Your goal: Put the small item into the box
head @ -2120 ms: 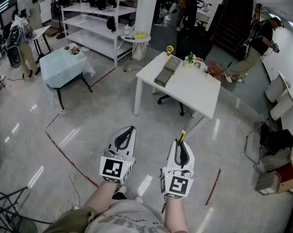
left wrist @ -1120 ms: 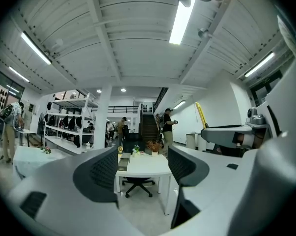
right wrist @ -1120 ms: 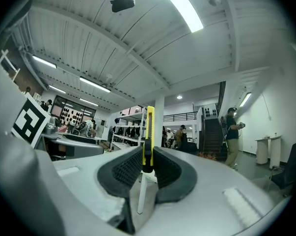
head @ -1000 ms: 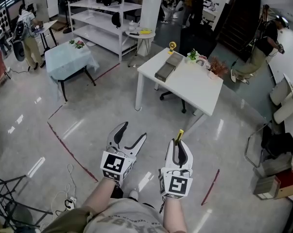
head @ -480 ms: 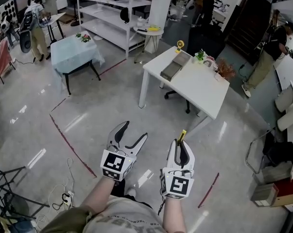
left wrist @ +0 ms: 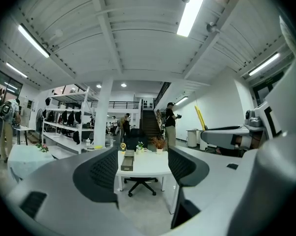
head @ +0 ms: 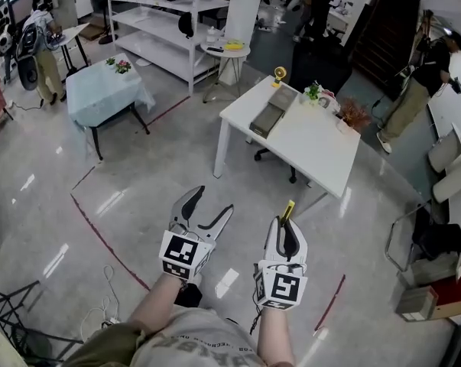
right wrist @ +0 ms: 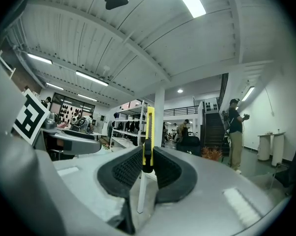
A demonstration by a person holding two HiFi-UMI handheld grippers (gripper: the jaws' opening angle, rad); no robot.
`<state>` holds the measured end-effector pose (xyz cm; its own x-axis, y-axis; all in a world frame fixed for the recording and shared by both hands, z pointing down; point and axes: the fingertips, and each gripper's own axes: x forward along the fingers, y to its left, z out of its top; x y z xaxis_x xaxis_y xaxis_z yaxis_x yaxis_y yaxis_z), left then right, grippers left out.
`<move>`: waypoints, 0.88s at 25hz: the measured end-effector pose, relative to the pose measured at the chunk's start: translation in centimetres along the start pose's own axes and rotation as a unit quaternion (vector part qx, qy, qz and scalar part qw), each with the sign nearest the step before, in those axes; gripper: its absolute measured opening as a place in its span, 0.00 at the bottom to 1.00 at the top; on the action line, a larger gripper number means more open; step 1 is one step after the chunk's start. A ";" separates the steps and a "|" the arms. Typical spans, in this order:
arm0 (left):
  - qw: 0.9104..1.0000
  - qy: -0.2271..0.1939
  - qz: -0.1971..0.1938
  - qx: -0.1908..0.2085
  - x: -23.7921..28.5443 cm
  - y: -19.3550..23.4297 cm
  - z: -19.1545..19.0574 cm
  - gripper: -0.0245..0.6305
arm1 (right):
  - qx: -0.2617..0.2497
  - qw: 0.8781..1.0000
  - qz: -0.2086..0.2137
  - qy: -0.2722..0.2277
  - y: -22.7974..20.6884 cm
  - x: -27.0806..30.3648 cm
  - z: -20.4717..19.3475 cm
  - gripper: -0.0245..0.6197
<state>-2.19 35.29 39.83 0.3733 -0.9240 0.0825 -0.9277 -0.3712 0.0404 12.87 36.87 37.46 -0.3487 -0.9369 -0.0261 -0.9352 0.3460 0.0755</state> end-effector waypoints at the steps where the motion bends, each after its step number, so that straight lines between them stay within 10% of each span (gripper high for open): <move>1: 1.000 0.001 -0.004 0.001 0.7 0.8 0.3 0.50 | 0.002 1.000 -0.003 0.001 0.1 1.0 0.1 0.13; 22: 0.998 0.028 -0.062 -0.011 10.3 11.5 -0.6 0.50 | 0.004 0.998 -0.056 0.032 2.1 14.0 -1.5 0.13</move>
<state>-9.03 21.54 41.74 0.4856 -0.8643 0.1312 -0.8742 -0.4798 0.0749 6.13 24.36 38.73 -0.2377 -0.9709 0.0304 -0.9686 0.2392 0.0675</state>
